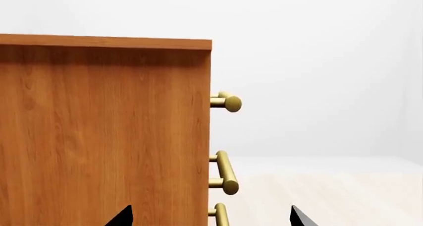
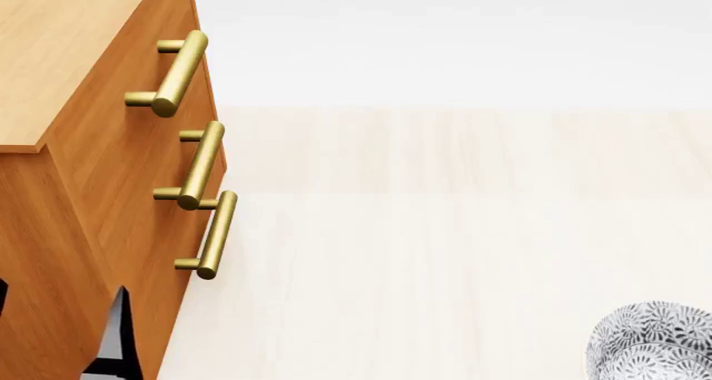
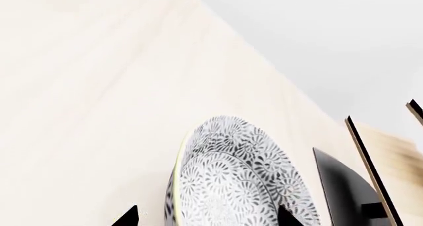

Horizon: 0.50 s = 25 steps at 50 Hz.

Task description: Close the top drawer of the cabinet and put the bowl on top of it.

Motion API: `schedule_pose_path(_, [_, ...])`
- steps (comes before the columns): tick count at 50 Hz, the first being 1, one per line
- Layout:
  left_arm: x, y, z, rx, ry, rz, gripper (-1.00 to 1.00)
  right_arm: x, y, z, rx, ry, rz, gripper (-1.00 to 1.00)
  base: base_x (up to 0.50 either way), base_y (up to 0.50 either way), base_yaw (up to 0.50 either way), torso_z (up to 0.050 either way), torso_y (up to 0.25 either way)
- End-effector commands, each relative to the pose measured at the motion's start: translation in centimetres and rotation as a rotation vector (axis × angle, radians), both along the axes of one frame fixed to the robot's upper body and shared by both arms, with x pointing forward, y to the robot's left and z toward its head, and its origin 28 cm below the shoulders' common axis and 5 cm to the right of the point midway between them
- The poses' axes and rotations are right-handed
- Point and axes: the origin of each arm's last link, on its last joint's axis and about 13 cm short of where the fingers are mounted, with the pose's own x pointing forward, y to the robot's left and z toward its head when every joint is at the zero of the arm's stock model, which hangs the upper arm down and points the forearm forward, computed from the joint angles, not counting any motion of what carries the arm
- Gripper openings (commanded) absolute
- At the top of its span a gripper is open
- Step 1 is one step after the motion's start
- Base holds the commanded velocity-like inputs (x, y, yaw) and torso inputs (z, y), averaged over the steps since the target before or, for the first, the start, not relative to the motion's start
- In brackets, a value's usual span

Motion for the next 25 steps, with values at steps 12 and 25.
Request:
schedule_pose_path(12, [-0.03, -0.03, 0.02, -0.001, -0.001, -0.001, 1.00, -0.07, -0.20, -0.74, 0.008, 0.010, -0.014, 1.00, 0.00, 0.00, 0.00, 0.000, 0.000])
schedule_pose_path(25, [-0.04, 0.03, -0.10, -0.003, 0.000, -0.001, 1.00, -0.01, -0.24, -1.10, 0.016, 0.012, -0.018, 1.00, 0.00, 0.00, 0.00, 0.000, 0.000])
